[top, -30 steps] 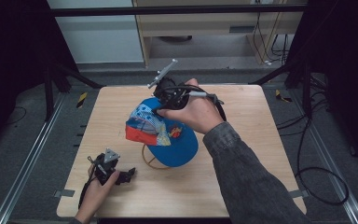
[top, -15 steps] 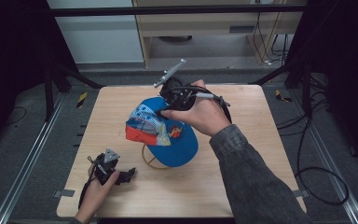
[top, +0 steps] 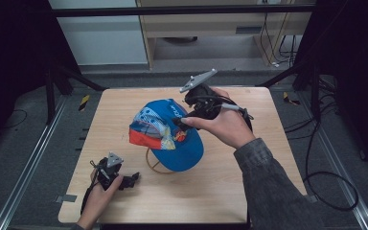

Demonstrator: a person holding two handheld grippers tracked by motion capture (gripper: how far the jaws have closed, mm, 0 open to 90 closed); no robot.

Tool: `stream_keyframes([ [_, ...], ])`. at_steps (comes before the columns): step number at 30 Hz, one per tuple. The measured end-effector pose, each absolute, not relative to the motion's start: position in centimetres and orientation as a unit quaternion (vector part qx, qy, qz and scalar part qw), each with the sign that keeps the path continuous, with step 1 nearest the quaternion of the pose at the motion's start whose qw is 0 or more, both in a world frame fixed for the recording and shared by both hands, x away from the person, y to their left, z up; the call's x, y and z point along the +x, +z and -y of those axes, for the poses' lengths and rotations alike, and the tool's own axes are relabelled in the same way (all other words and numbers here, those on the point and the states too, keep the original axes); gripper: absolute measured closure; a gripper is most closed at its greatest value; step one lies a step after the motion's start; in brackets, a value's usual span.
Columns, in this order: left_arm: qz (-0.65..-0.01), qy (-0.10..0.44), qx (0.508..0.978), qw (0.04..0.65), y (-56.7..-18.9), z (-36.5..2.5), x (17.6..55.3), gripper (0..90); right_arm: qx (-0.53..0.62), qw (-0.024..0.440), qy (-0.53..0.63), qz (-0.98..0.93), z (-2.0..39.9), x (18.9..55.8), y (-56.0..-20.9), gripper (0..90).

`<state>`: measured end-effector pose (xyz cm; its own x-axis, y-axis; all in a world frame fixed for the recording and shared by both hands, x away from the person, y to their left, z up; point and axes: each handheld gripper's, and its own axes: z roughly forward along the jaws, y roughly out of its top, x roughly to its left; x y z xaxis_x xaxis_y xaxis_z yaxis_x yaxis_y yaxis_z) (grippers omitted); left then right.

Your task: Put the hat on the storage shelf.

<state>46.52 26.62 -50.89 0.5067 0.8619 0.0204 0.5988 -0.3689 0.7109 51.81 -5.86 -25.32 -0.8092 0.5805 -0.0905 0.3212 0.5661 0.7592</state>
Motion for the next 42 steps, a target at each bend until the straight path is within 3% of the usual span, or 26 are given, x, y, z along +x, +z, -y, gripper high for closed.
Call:
stream_keyframes([
  [15, -0.455, 0.199, 0.803, 0.329, -50.9, -26.6, 46.5, 0.0, 0.289, 0.181, 0.406, -0.848, 11.5, 50.7, -28.3, 6.6],
  [42, -0.454, 0.199, 0.804, 0.329, -50.9, -26.6, 46.5, 0.0, 0.383, 0.212, 0.402, -0.804, 18.8, 50.0, -37.1, 12.3],
])
